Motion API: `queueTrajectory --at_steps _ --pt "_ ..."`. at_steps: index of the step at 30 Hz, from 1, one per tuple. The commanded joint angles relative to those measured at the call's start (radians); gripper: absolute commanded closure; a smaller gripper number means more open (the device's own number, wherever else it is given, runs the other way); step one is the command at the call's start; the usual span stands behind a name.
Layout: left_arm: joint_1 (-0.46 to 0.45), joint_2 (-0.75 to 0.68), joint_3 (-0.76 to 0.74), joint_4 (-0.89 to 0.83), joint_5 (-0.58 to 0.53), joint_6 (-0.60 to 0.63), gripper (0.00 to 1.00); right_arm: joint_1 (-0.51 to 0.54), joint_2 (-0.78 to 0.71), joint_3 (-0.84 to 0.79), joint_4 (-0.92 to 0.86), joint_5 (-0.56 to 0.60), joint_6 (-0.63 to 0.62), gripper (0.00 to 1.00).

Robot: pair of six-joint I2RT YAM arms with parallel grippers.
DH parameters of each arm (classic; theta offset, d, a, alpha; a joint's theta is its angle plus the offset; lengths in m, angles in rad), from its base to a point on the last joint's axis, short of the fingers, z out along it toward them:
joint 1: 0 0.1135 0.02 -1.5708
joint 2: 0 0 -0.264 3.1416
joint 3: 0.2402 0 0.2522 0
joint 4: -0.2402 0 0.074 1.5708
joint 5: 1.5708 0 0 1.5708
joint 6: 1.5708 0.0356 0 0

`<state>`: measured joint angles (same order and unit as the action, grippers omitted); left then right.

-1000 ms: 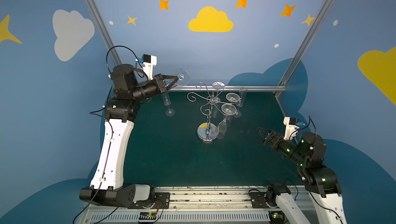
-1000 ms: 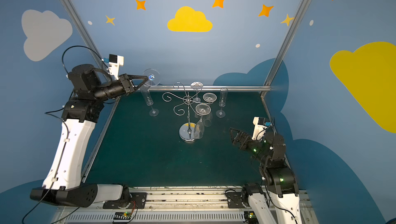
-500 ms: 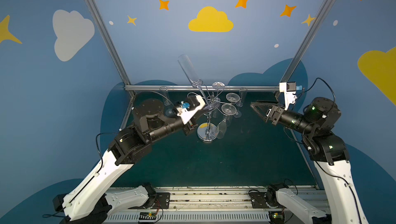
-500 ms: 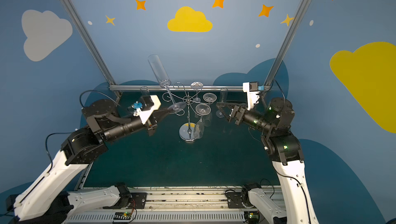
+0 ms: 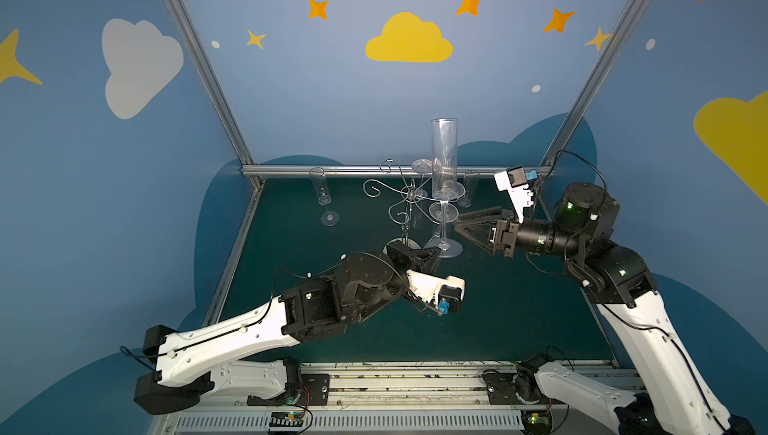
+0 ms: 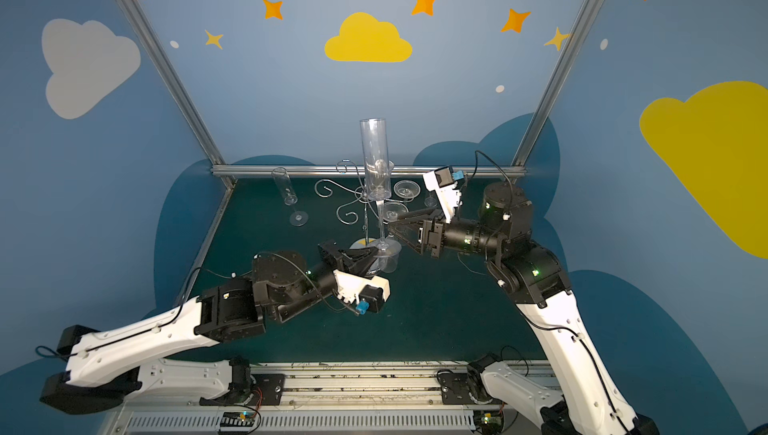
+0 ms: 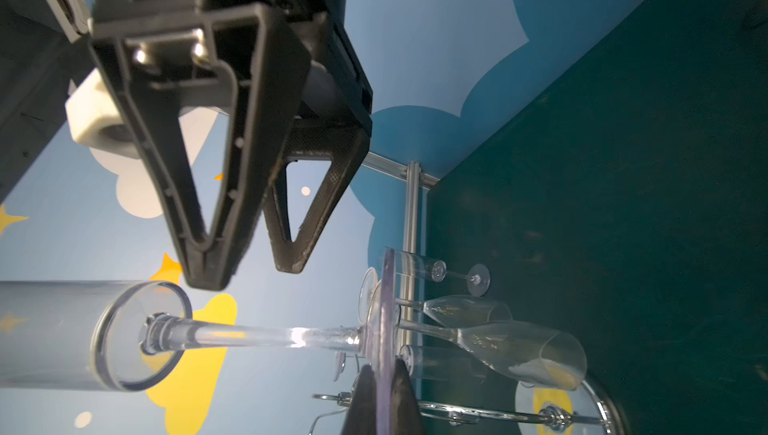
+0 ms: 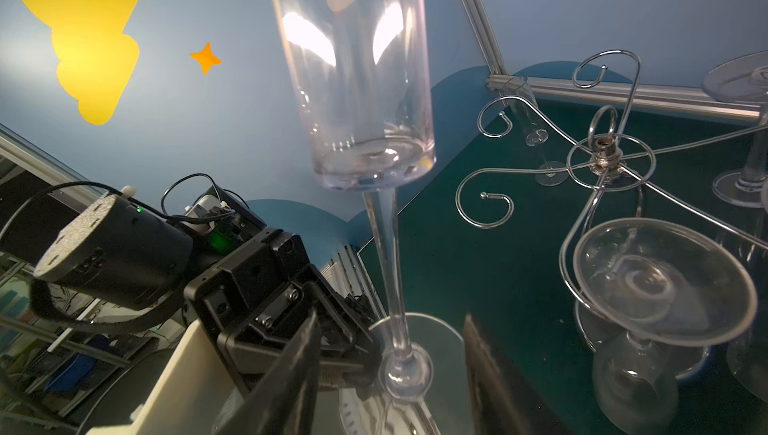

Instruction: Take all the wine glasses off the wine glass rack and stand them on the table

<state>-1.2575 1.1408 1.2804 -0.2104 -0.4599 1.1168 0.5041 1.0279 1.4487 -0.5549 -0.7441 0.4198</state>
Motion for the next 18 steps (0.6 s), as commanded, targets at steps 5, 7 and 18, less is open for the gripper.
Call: queueTrajectory --at_steps 5,7,18 --pt "-0.011 -0.001 -0.013 0.109 -0.060 0.076 0.97 0.066 -0.007 -0.053 0.040 0.069 -0.018 0.62" --pt "-0.013 0.000 -0.015 0.106 -0.057 0.069 0.97 0.082 0.000 -0.061 0.058 0.076 -0.016 0.64" --pt "-0.019 0.005 -0.021 0.098 -0.057 0.063 0.97 0.140 0.026 -0.089 0.141 0.134 -0.014 0.76"
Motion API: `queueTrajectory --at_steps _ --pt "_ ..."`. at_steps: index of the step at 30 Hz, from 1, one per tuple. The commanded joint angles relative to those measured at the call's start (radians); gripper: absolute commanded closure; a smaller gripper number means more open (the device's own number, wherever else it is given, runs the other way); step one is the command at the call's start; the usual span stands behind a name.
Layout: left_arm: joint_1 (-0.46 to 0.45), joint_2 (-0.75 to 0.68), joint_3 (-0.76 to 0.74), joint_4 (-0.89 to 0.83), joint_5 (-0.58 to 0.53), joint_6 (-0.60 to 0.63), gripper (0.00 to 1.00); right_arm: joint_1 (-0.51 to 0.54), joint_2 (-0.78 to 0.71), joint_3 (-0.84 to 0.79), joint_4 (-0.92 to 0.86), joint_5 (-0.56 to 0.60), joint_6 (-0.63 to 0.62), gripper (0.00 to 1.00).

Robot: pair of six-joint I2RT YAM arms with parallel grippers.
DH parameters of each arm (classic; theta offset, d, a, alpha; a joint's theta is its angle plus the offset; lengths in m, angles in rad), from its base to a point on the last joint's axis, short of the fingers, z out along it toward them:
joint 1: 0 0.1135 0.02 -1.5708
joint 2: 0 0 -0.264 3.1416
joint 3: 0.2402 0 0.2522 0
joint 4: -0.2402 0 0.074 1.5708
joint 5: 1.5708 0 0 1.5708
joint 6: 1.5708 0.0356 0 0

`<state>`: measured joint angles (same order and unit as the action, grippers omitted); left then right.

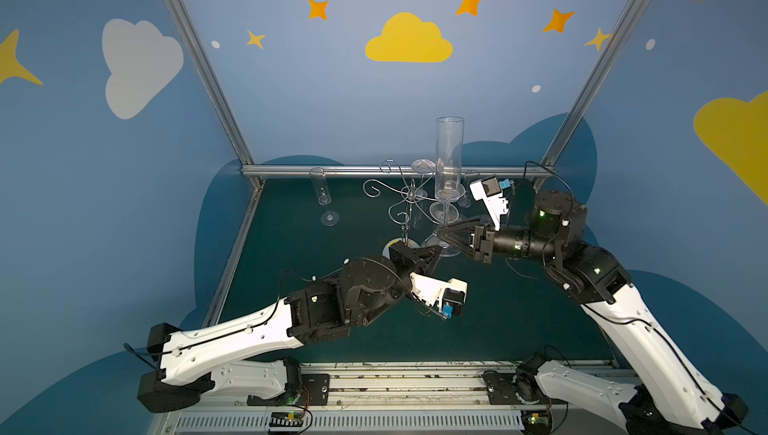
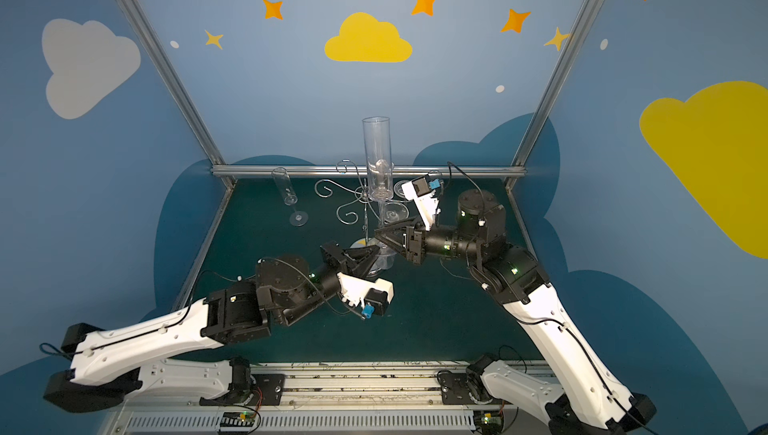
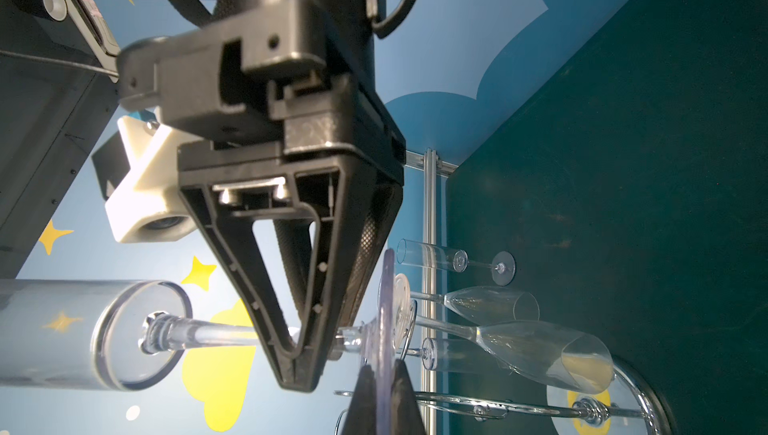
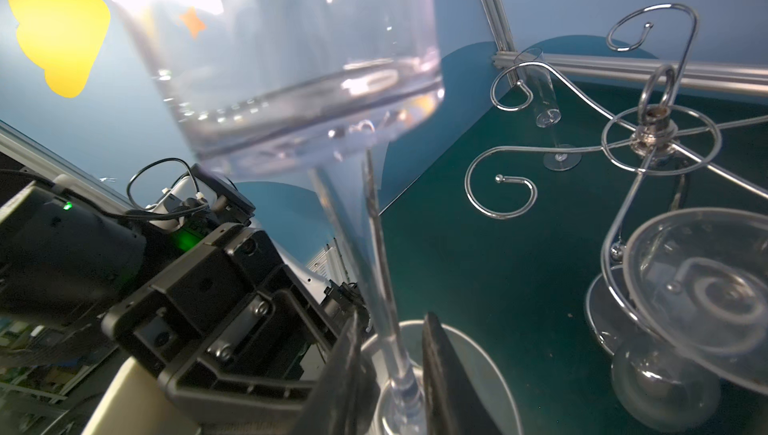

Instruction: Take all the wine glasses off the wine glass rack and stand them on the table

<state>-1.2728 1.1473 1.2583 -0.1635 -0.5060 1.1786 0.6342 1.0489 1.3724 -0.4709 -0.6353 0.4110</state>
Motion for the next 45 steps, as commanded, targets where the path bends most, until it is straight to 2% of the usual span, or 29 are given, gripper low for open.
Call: queueTrajectory --at_steps 1,6,7,9,12,16,19,23,26,29,38,45 --pt "-0.003 -0.001 0.001 0.051 -0.011 0.002 0.97 0.013 0.008 -0.015 0.064 0.031 -0.004 0.78" --pt "-0.004 0.000 -0.003 0.057 -0.012 -0.002 0.97 0.021 0.014 -0.032 0.091 0.049 0.000 1.00" --pt "-0.005 -0.003 -0.010 0.066 -0.014 -0.003 0.91 0.022 0.012 -0.037 0.098 0.053 0.001 1.00" --pt "-0.005 -0.012 -0.029 0.100 -0.019 -0.007 0.66 0.025 0.006 -0.050 0.107 0.068 0.004 1.00" --pt "-0.005 -0.037 -0.049 0.130 -0.025 -0.070 0.40 0.027 -0.007 -0.069 0.119 0.076 -0.004 1.00" --pt "-0.001 -0.104 -0.059 0.185 -0.012 -0.228 0.25 0.033 -0.027 -0.091 0.117 0.098 -0.042 1.00" --pt "0.029 -0.160 -0.038 0.158 0.027 -0.443 0.21 0.043 -0.043 -0.120 0.119 0.122 -0.079 1.00" --pt "0.157 -0.216 0.006 0.028 0.167 -0.781 0.16 0.086 -0.078 -0.199 0.157 0.140 -0.155 1.00" --pt "0.256 -0.237 0.024 -0.041 0.278 -0.980 0.14 0.151 -0.106 -0.277 0.175 0.179 -0.231 1.00" --pt "0.340 -0.255 -0.004 -0.047 0.378 -1.141 0.11 0.204 -0.123 -0.353 0.215 0.187 -0.253 1.00" --pt "0.503 -0.278 -0.161 0.093 0.671 -1.482 0.08 0.314 -0.148 -0.511 0.387 0.273 -0.219 1.00" --pt "0.526 -0.243 -0.198 0.172 0.787 -1.591 0.08 0.353 -0.091 -0.515 0.472 0.251 -0.230 1.00"
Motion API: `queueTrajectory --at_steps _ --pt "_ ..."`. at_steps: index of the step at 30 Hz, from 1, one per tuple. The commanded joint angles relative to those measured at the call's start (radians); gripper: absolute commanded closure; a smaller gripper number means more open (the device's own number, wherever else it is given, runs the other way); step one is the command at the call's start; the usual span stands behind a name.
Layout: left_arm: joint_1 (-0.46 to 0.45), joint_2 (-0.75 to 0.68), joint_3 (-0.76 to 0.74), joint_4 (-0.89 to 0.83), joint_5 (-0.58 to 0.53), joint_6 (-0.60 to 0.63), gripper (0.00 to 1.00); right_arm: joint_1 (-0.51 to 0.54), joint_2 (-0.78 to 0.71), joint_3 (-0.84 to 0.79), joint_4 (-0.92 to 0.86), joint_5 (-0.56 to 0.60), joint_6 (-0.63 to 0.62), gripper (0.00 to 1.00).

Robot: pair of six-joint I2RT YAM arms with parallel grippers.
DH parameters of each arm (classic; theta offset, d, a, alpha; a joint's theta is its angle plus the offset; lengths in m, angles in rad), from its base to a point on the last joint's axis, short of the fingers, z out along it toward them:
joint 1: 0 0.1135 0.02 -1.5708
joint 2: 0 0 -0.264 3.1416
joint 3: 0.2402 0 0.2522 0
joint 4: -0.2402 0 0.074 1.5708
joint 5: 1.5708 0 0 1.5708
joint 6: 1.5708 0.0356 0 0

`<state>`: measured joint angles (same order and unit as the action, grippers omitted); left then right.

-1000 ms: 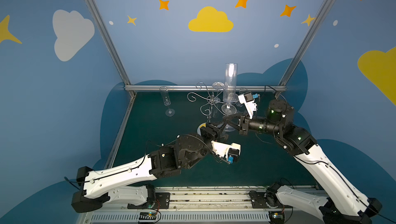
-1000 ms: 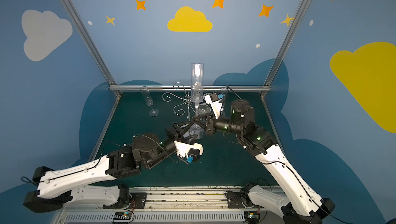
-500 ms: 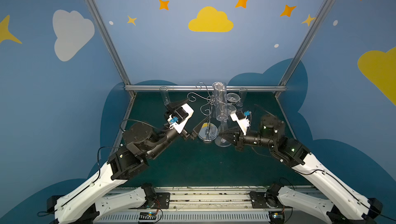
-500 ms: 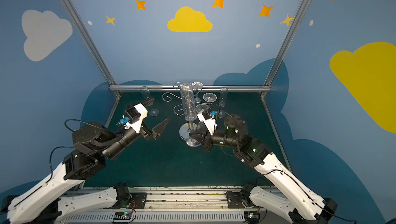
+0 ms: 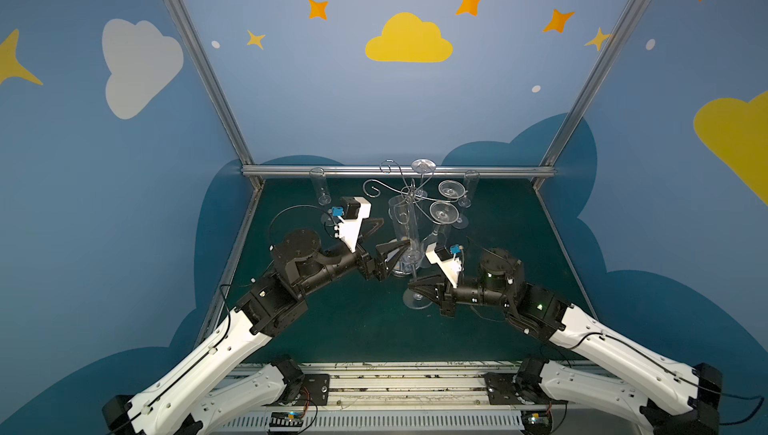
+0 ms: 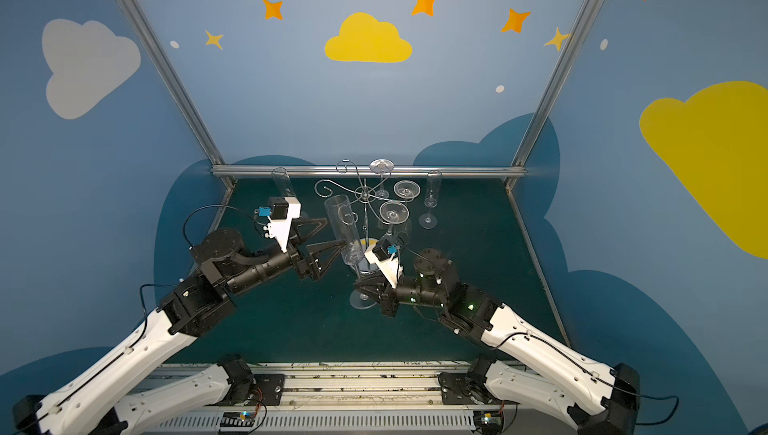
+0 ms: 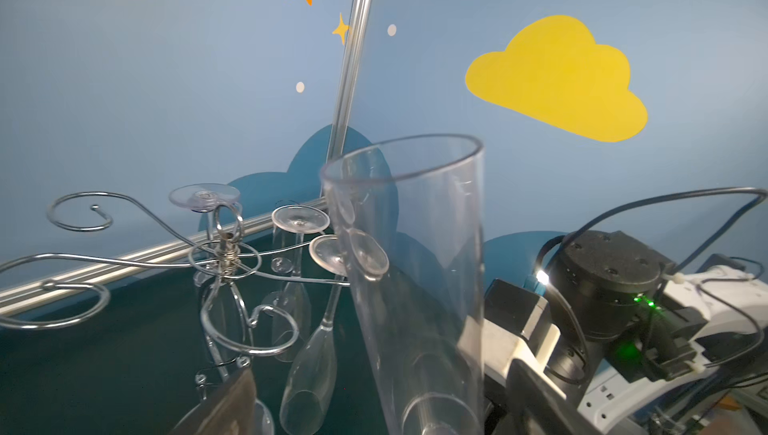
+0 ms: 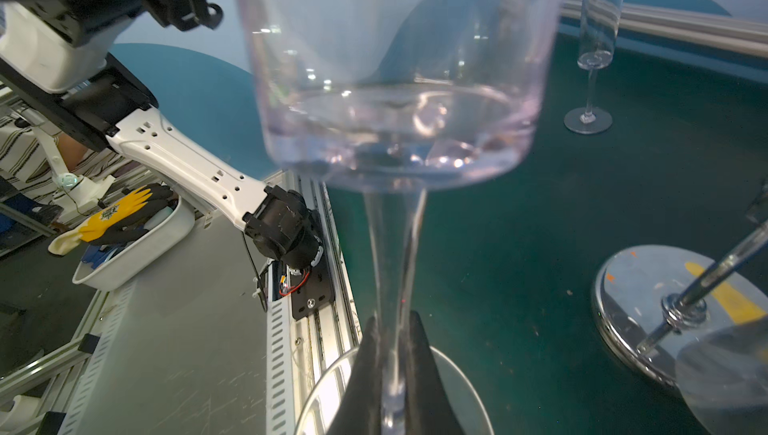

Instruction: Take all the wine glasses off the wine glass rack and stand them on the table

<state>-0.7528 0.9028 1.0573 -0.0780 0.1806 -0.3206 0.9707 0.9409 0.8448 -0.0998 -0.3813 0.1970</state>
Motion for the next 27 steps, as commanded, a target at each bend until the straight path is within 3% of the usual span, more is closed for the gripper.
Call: queueTrajectory --at_steps 1,10,18,27 --pt "0.006 0.006 0.002 0.095 0.109 -0.103 0.08 0.022 0.028 0.014 0.106 -0.010 -0.020 1.00" --pt "0.006 -0.010 -0.080 0.217 0.100 -0.182 0.19 0.105 0.100 -0.011 0.216 0.041 0.002 1.00" --pt "0.007 -0.059 -0.114 0.221 0.015 -0.183 0.45 0.130 0.113 -0.017 0.226 0.076 -0.008 1.00" --pt "0.008 -0.081 -0.132 0.225 0.006 -0.183 0.60 0.144 0.113 -0.042 0.243 0.097 -0.007 1.00"
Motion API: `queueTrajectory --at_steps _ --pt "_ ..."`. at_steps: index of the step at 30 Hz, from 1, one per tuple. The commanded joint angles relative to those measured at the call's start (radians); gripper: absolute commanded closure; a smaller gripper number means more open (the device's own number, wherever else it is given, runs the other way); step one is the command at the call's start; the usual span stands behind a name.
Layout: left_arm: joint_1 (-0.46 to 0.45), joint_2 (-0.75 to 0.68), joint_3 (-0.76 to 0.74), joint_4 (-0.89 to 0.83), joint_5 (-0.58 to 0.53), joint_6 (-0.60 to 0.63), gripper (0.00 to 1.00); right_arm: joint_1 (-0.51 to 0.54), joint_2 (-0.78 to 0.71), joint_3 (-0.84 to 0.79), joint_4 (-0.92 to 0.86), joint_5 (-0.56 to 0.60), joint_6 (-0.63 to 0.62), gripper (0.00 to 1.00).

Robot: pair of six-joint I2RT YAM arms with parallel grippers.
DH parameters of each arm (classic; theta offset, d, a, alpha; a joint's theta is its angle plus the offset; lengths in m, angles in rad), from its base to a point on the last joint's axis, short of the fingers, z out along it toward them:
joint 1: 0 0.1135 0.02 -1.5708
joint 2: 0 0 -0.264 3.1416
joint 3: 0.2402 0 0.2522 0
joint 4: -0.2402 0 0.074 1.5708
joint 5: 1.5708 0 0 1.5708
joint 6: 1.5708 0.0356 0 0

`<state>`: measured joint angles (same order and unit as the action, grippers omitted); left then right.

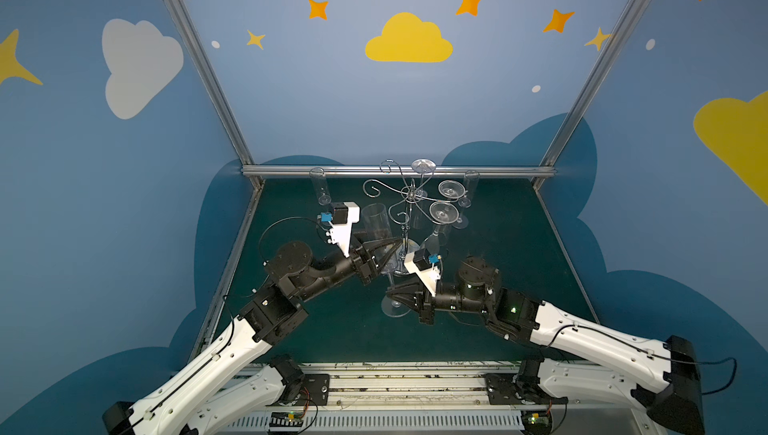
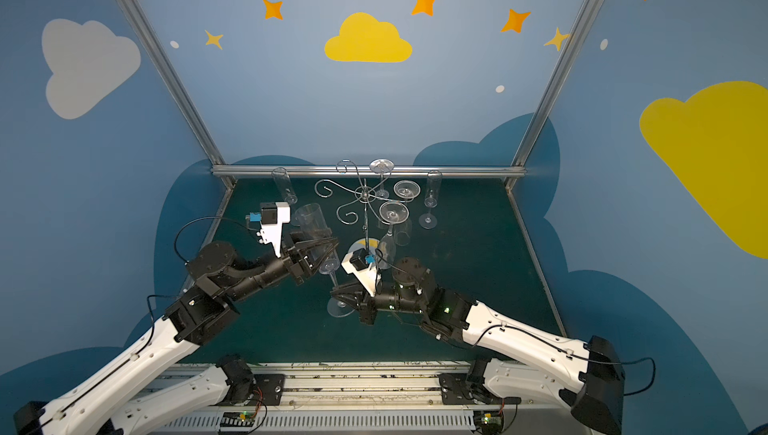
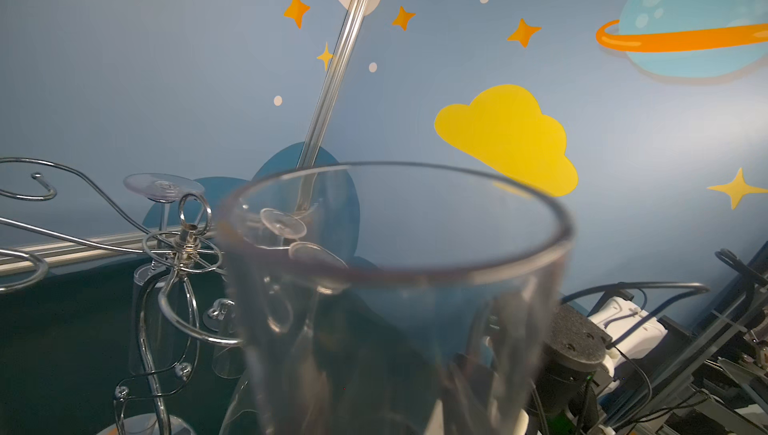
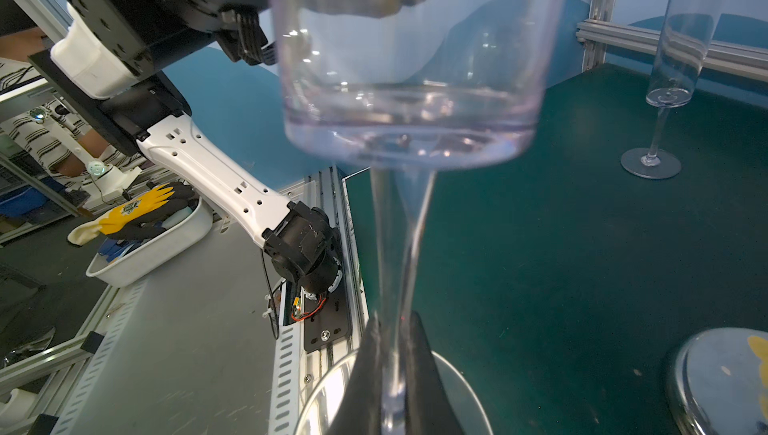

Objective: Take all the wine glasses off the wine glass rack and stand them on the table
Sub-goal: 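Lower the held glass toward the table with both grippers, then carry the flute toward the back rail with the left gripper while the right withdraws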

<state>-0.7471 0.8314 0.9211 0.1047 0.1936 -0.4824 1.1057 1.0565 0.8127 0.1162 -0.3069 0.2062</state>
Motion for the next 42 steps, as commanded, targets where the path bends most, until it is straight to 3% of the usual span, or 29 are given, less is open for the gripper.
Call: queueTrajectory --at_steps 1,6,7,9,10,15,27,33,37,42 --pt "0.002 -0.008 0.005 0.047 -0.004 -0.021 0.61 0.012 0.000 -0.008 0.024 0.027 -0.020 1.00" --pt "0.002 -0.012 0.001 0.053 -0.005 -0.014 0.63 0.024 0.020 0.007 -0.004 0.029 -0.034 1.00" --pt "0.002 -0.017 0.000 0.050 -0.011 -0.010 0.63 0.026 0.023 0.009 -0.011 0.033 -0.033 0.95" --pt "0.001 -0.026 -0.005 0.040 -0.029 0.000 0.63 0.026 0.025 0.018 -0.028 0.046 -0.035 0.59" --pt "0.002 -0.033 -0.008 0.033 -0.037 0.011 0.63 0.028 0.023 0.026 -0.040 0.057 -0.040 0.47" --pt "0.002 -0.081 -0.018 -0.044 -0.108 0.081 0.64 0.026 -0.013 0.048 -0.082 0.136 -0.086 0.19" --pt "0.002 -0.230 -0.088 -0.193 -0.453 0.322 0.61 0.023 -0.229 0.042 -0.146 0.320 -0.205 0.16" --pt "0.010 -0.236 -0.187 -0.014 -0.653 0.515 0.61 0.022 -0.320 0.023 -0.203 0.409 -0.212 0.16" --pt "0.070 -0.188 -0.235 0.135 -0.685 0.584 0.61 0.023 -0.380 -0.001 -0.229 0.461 -0.191 0.16" --pt "0.230 -0.095 -0.275 0.253 -0.607 0.555 0.61 0.023 -0.441 -0.016 -0.268 0.523 -0.167 0.16"
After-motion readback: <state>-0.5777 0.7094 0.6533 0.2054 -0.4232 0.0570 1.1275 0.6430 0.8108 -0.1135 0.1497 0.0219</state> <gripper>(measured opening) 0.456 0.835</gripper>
